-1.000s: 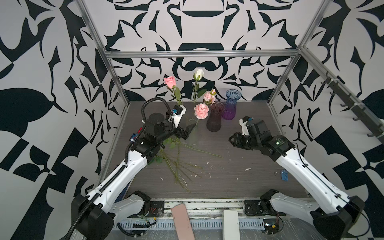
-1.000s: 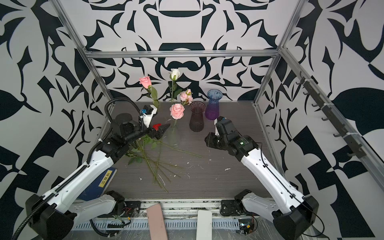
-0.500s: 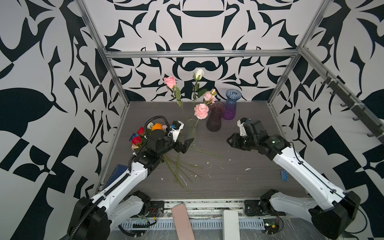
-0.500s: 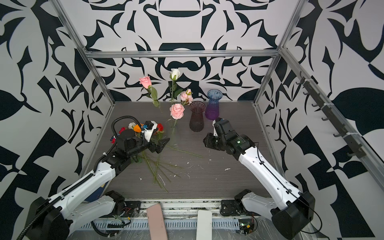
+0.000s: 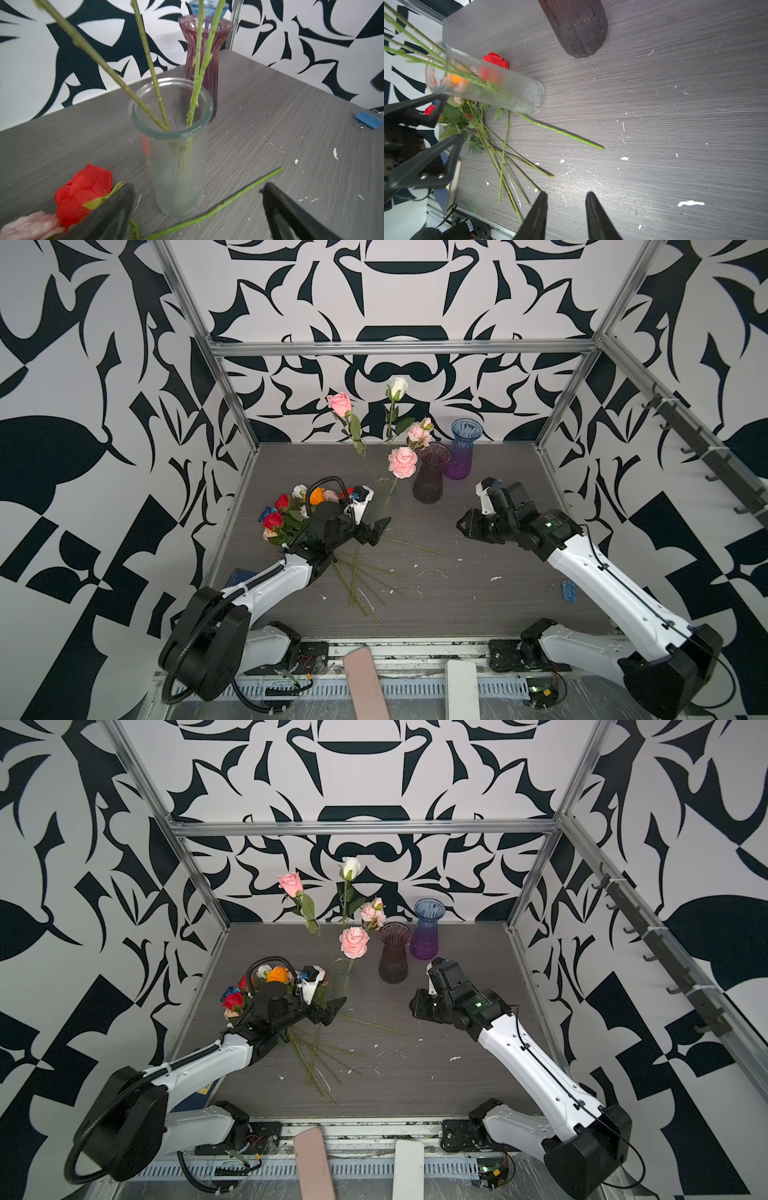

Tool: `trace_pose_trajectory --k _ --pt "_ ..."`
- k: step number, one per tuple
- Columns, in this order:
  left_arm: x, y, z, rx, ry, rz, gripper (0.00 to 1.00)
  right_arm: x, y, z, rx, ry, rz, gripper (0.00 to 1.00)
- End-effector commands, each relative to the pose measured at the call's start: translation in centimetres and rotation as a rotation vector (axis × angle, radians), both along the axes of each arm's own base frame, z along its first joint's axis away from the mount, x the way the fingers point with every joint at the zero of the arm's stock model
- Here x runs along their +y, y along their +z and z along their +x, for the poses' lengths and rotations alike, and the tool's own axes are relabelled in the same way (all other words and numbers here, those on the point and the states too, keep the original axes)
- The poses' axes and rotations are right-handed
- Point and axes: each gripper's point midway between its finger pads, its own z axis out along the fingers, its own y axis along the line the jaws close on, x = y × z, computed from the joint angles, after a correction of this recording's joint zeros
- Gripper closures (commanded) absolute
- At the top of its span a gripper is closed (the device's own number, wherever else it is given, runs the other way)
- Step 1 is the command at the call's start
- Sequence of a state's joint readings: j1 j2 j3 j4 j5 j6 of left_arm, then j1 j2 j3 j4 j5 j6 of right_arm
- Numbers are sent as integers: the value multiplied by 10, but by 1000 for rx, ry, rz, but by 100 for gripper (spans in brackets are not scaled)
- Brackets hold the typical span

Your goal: Arrange the flowers into the vase

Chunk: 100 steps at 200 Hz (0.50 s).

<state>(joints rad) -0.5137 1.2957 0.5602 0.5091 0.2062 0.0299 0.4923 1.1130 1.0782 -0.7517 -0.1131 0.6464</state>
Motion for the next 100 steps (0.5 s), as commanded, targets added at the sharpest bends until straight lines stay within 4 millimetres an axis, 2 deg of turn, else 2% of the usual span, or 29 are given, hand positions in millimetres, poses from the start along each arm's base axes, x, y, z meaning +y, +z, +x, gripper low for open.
trace_pose_trajectory --k 1,100 --pt "-10 7 9 -61 -31 -40 1 -7 25 1 -73 0 -12 65" --pt "-28 1 59 -75 -12 -72 1 -11 31 6 -90 18 -53 65"
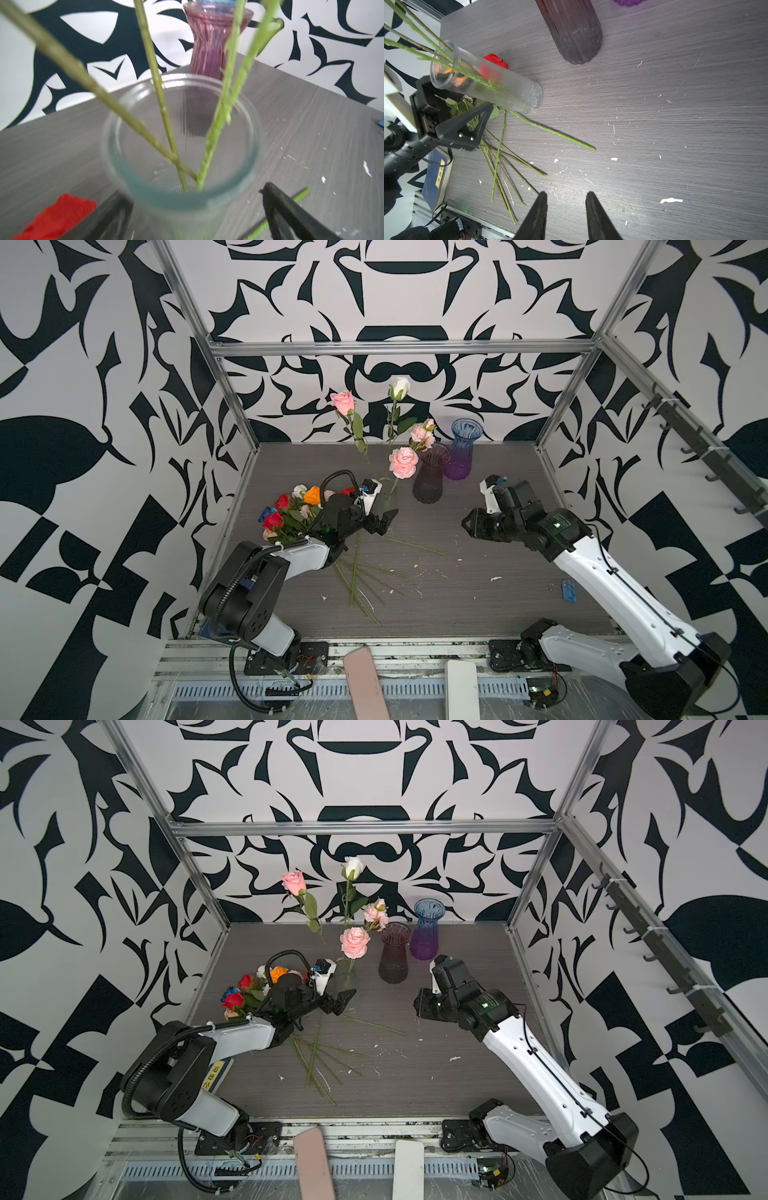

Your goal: Arrange the flowers into the vase

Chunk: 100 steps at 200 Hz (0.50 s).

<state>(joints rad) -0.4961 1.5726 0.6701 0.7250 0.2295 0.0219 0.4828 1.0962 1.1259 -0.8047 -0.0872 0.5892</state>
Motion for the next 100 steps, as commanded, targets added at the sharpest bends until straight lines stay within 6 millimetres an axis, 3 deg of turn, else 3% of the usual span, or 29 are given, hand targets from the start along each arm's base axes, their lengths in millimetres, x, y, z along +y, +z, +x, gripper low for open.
trace_pose_trajectory --k 1,35,74,100 --pt "-6 15 13 -41 -9 -37 1 -2 16 7 -49 1 -12 65" --pt "-13 13 22 -34 -34 -44 3 -3 15 11 -48 0 -23 65" --pt "-19 9 30 -33 -74 -68 27 -6 18 14 -61 -6 -35 65" --pt "-20 6 35 -35 -76 -75 30 -6 16 16 -57 -8 -42 65"
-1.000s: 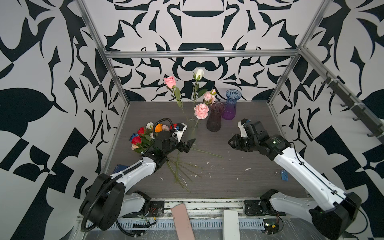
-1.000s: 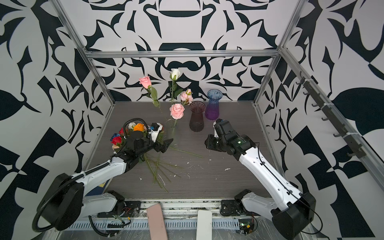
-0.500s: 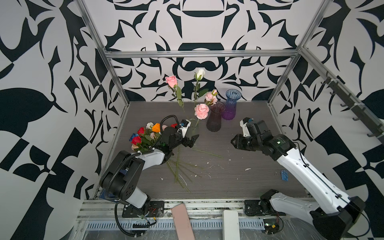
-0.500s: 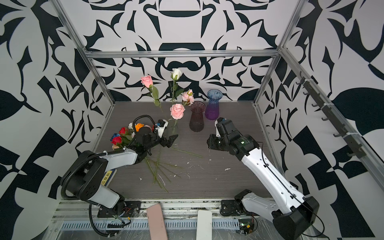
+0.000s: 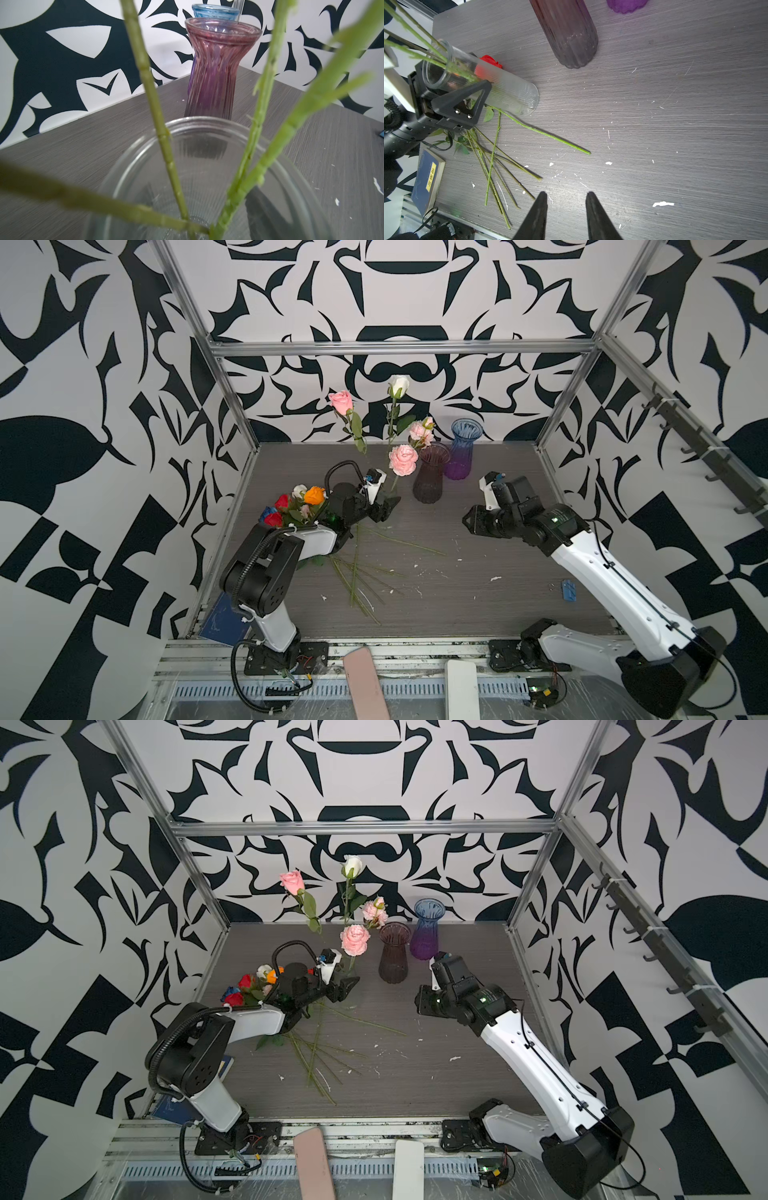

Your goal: Arrange the flowers into the vase

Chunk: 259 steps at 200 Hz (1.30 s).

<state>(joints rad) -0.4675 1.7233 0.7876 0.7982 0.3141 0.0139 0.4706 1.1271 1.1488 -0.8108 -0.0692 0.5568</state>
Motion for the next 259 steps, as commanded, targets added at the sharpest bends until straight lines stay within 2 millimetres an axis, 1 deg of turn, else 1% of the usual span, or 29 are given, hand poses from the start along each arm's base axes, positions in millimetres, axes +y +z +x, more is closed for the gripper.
trace_pose_trajectory --k 1,31,63,109,137,201,230,259 --pt "-5 6 6 -15 -24 -33 31 -3 17 8 -52 -7 -6 65" --pt "-4 3 14 -14 -31 -22 33 -2 15 13 -45 -6 -12 65" --pt "1 4 33 -24 -20 -17 35 1 13 21 -37 -1 -18 65" --pt "8 7 74 -49 31 2 36 2 14 27 -32 27 -45 65" --pt "16 5 103 -76 93 45 36 -3 17 29 -40 29 -69 65" --pt "36 4 168 -94 183 42 35 -21 22 25 -42 14 -121 64" --pt "43 3 188 -97 201 45 35 -29 24 24 -48 5 -147 65" --pt "48 1 201 -95 209 49 35 -32 24 27 -47 -2 -157 64"
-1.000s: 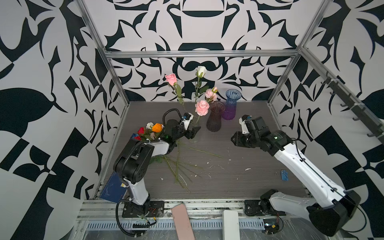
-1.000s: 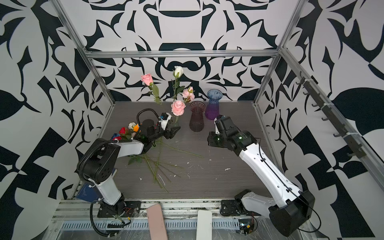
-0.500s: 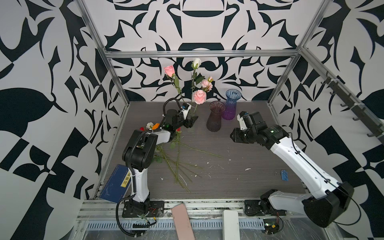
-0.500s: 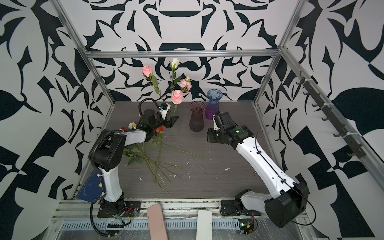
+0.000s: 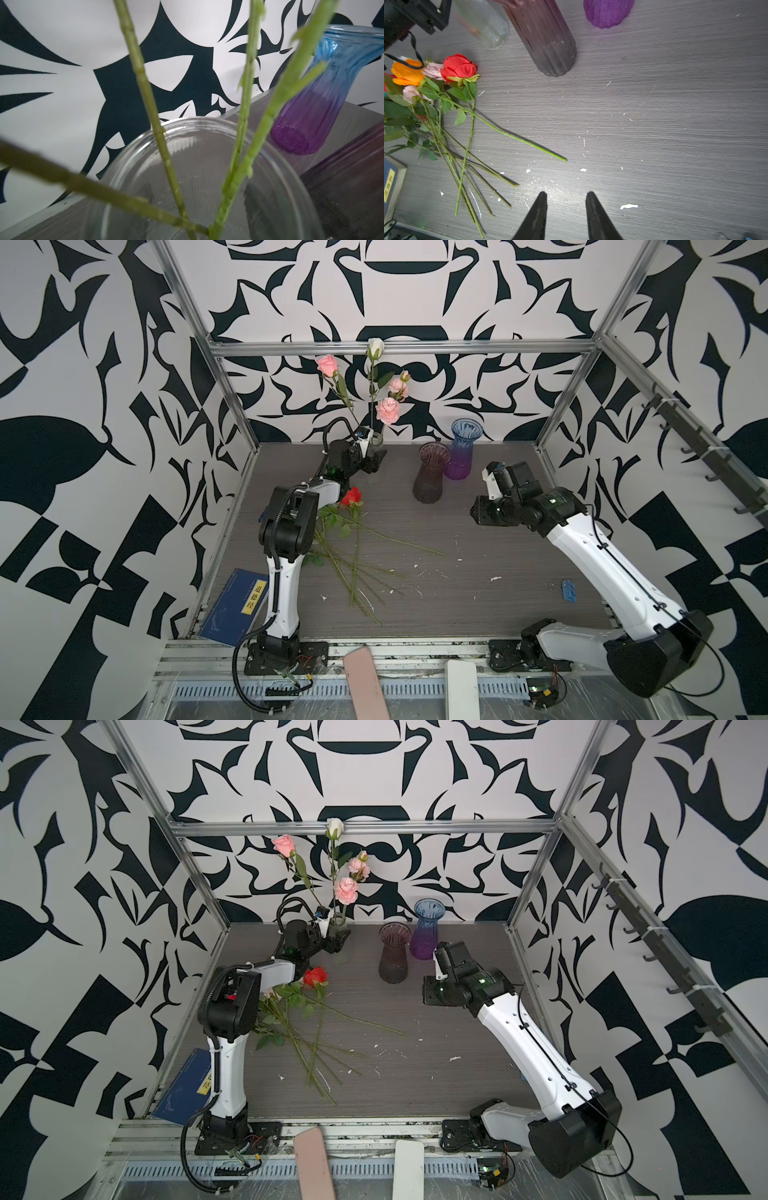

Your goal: Arrange the flowers into the vase

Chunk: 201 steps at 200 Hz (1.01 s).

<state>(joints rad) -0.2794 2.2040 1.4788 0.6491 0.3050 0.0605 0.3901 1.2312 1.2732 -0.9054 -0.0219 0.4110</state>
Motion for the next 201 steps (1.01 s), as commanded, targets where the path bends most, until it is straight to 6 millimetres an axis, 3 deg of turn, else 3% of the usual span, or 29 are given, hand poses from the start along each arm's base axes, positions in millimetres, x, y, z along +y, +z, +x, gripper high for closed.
trace_pose_trajectory --k 1,72,81,97,123,148,201 --pt "8 -9 13 -1 22 37 35 -7 19 4 -55 -6 -16 64" --pt "14 -11 17 3 14 33 35 0 13 19 -38 8 -4 64" --pt "12 -9 15 -1 2 28 29 2 14 21 -39 14 -2 64" --pt "9 -7 9 -12 -19 32 11 3 16 24 -48 20 -2 64" --pt "8 -4 4 -26 -15 38 0 4 15 25 -46 27 3 58" --pt "12 -1 1 -31 10 38 1 7 13 23 -33 39 16 49" --pt "22 9 -12 -31 52 33 1 10 16 25 -42 49 36 40"
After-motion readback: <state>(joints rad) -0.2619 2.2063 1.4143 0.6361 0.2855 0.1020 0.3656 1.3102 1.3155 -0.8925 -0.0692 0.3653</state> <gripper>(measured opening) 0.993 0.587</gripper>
